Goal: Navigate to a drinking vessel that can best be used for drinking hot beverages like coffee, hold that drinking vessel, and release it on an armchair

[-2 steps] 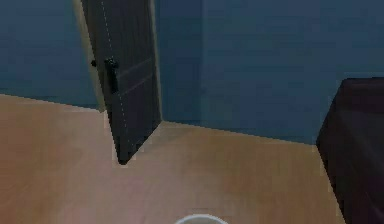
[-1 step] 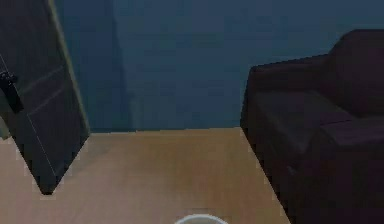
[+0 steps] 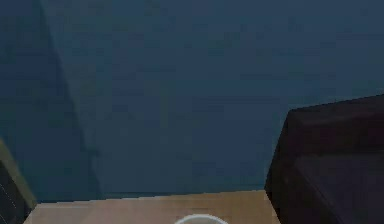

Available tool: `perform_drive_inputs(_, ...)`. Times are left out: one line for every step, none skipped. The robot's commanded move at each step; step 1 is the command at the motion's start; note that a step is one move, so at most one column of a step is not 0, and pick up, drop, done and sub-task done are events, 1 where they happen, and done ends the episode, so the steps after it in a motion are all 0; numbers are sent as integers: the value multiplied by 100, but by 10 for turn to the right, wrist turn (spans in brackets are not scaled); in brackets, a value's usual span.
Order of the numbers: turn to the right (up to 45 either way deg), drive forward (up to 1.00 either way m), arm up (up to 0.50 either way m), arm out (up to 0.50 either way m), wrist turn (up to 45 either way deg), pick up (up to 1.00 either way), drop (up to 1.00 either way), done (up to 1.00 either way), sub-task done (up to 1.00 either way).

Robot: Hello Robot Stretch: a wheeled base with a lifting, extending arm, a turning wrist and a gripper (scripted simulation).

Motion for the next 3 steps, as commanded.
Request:
perform_drive_inputs(60,0,0,0,0,0,0,0,0)
perform_drive_inputs(0,45,0,0,0,0,0,0,0)
perform_drive_inputs(450,0,0,0,0,0,0,0,0)
